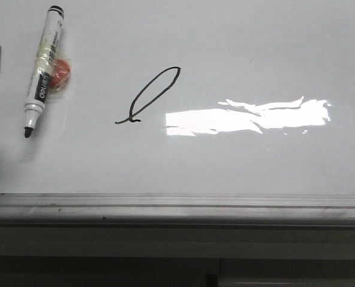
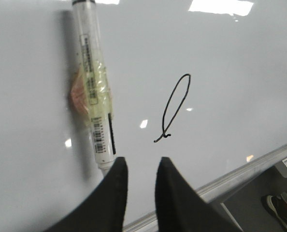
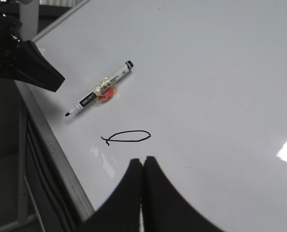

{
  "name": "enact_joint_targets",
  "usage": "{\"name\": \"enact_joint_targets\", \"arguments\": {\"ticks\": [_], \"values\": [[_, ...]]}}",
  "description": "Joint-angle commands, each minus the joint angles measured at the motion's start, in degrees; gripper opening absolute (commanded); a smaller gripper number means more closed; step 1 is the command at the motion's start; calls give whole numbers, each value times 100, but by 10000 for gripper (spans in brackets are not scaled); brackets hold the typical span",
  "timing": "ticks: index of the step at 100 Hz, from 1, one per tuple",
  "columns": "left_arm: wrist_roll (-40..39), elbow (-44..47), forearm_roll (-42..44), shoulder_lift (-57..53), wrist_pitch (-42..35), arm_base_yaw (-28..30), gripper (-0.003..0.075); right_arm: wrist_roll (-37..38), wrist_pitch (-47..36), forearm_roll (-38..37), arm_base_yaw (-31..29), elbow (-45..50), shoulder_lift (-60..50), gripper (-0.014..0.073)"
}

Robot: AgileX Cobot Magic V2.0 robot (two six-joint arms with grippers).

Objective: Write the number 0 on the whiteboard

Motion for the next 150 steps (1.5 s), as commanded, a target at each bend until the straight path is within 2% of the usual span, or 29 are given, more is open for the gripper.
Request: {"name": "enact_joint_targets", "arguments": {"ticks": [1, 16, 26, 36, 46, 56, 66, 115, 125, 150], "values": [[67, -158, 424, -472, -268, 5, -20, 284, -649, -537, 5, 367, -561, -68], [172, -158, 1440, -1214, -78, 5, -20, 964, -570, -977, 5, 1259, -1556, -69], [172, -27, 1944, -1616, 22, 5, -20, 1108, -636, -1078, 5, 1825, -2121, -68], [172, 262, 2327, -1924, -329, 5, -20, 1242, -597, -1063, 5, 2337, -2514, -68], [172, 622, 2376, -2025, -1329, 5, -20, 2076, -857, -1052, 5, 2677, -2675, -68], [172, 900, 2366, -2025, -2031, 5, -20, 2209, -1280, -1042, 5, 2824, -2681, -69], [172, 1016, 2355, -2025, -1988, 5, -20, 2209, -1503, -1041, 5, 2835, -2681, -69], [172, 1200, 2355, -2187, -1857, 19, -20, 2209, -1490, -1041, 5, 2835, -2681, -69], [172, 1200, 2369, -2591, -1868, 439, -20, 2209, -1490, -1041, 5, 2835, -2681, -69], [172, 1200, 2359, -3622, -1702, 2516, -20, 2209, -1490, -1041, 5, 2835, -2681, -69]]}}
